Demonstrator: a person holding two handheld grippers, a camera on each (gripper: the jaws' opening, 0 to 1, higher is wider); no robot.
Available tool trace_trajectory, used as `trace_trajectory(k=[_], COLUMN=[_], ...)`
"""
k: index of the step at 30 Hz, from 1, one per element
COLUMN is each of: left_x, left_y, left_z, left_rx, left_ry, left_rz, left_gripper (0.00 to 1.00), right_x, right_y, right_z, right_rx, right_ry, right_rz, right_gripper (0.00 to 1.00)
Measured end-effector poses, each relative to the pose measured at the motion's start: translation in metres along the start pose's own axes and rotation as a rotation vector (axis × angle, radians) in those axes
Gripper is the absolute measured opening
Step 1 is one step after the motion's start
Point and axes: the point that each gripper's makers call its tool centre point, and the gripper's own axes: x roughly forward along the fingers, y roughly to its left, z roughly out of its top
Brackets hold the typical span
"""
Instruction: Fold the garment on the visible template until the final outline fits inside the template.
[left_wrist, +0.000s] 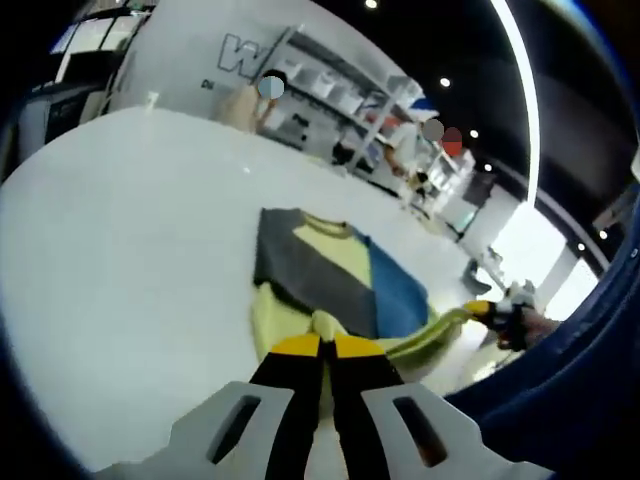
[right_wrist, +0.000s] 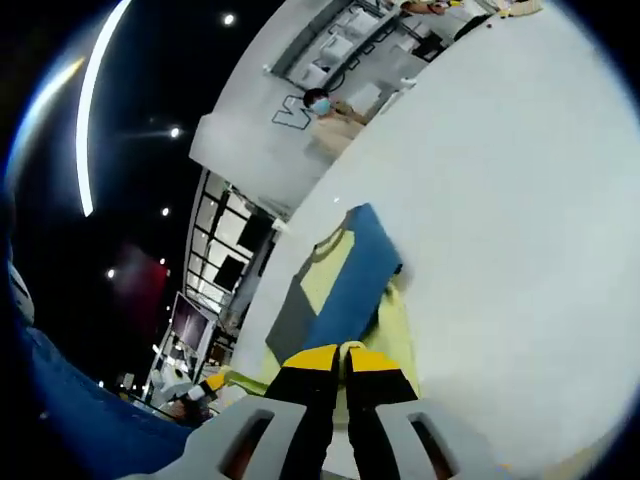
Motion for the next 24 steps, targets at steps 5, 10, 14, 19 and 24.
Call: trace_trajectory(k=[5,10,14,19,24], left_x=[0.012,0.037,0.051,0.065,0.076], left_y=[-0.003,0.000,0.004,0.011,0.015], left_z=[0.028,0.063,0.084,0.099,0.109], left_rx=[-0.003,0.058,0.077,0.090,0.095], left_ry=[-0.027,-0.040,-0.063,-0.067,-0.073], left_rz=[-0.046,-0.077,-0.078,-0.069,-0.062], left_gripper=[0.00,0.00,0.00,0.00,0.00], right_x=[0.017,0.041,0.059,0.076,0.089], right_y=[0.012,0.027,0.029,0.028,0.029], right_z=[0.029,0.058,0.078,0.095,0.108], right_rx=[0.027,-0.064,-0.119,-0.148,-0.170], right_ry=[-0.029,-0.023,-0.025,-0.025,-0.024], right_rz=[0.033,0.060,0.064,0.061,0.061], right_gripper=[0.00,0.00,0.00,0.00,0.00])
